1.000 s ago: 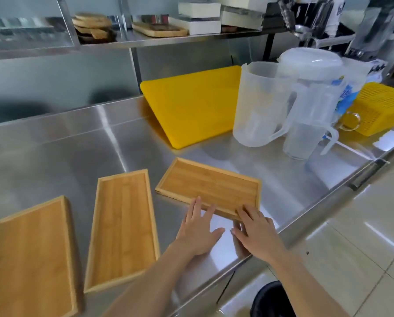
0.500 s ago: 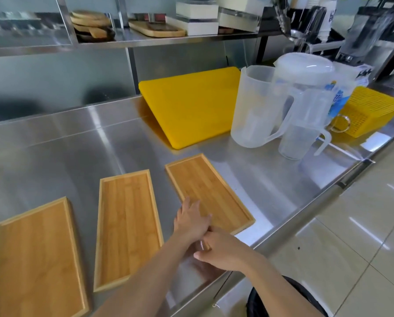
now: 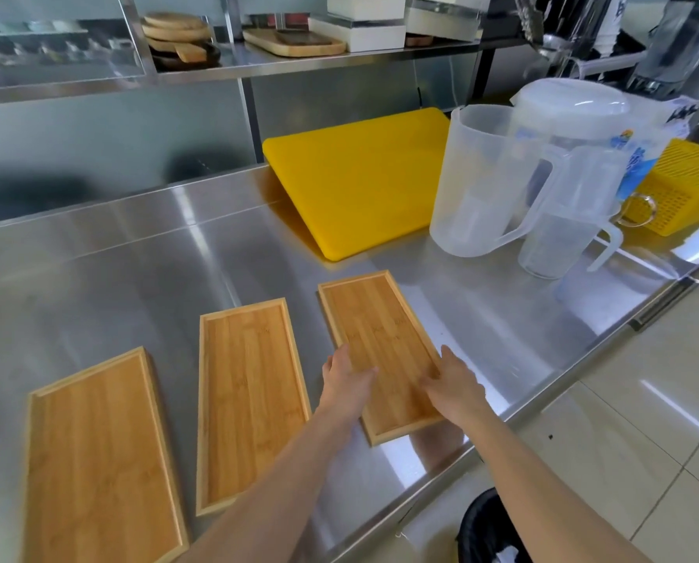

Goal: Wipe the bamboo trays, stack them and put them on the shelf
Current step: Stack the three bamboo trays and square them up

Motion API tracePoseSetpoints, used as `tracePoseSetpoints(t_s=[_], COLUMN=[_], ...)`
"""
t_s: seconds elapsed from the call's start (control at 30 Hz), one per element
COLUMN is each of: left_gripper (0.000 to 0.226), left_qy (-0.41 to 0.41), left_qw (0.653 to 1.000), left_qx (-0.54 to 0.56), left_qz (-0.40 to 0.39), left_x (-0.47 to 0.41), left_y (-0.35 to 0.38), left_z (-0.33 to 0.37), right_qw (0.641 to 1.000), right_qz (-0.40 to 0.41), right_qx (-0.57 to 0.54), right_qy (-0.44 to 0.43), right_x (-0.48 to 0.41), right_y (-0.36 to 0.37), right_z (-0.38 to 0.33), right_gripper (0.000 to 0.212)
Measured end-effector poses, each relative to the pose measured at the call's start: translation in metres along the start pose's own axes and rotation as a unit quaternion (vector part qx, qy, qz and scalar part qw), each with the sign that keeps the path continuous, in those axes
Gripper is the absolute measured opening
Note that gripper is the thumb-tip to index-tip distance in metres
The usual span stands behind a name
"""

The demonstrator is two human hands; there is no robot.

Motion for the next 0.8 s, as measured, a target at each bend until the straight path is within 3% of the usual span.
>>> tracePoseSetpoints(t_s=[0.07,0.2,0.33,0.43,0.53,0.67,0.8], left_gripper=[0.065,0.065,0.054,0.041,0.025,0.036,0.037], left_qy=[-0.040,-0.122,-0.192,-0.193,-0.181,-0.173,-0.166], left_qw=[0.997,0.980,0.966,0.968,0.976,0.983,0.983], left_qx=[0.067,0.157,0.171,0.153,0.117,0.062,0.076], left_qz=[-0.005,0.015,0.021,0.038,0.034,-0.003,-0.020], left_x=[0.001,-0.008,-0.006,-0.004,-0.003,0.003,0.007], left_y=[0.003,0.002,-0.009,-0.022,-0.037,-0.047,-0.052], left_z=[0.006,0.009,0.009,0.007,0.009,0.012,0.012], right_qw=[1.000,0.998,0.975,0.947,0.925,0.952,0.948], right_qz=[-0.024,0.014,0.000,-0.043,-0.103,-0.052,-0.044], right_qx=[-0.014,-0.049,-0.193,-0.286,-0.333,-0.283,-0.306], right_qy=[0.004,0.032,0.111,0.141,0.152,0.106,0.075], right_x=[0.003,0.007,0.006,0.006,0.010,0.009,0.011], right_y=[0.009,0.008,0.001,-0.006,-0.004,-0.004,-0.011], right_z=[-0.002,-0.010,-0.008,-0.004,-0.008,-0.017,-0.037], right_gripper=[0.061,0.055,0.043,0.021,0.025,0.027,0.025])
Point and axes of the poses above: each hand's wrist, its own x-axis away from the middle knuckle, its own y-axis out of the palm, z = x × y, the point moved 2 cm from there along -x, towards the middle knuckle, and after that the axes turned 3 degrees about y, right-handed, at the moved point
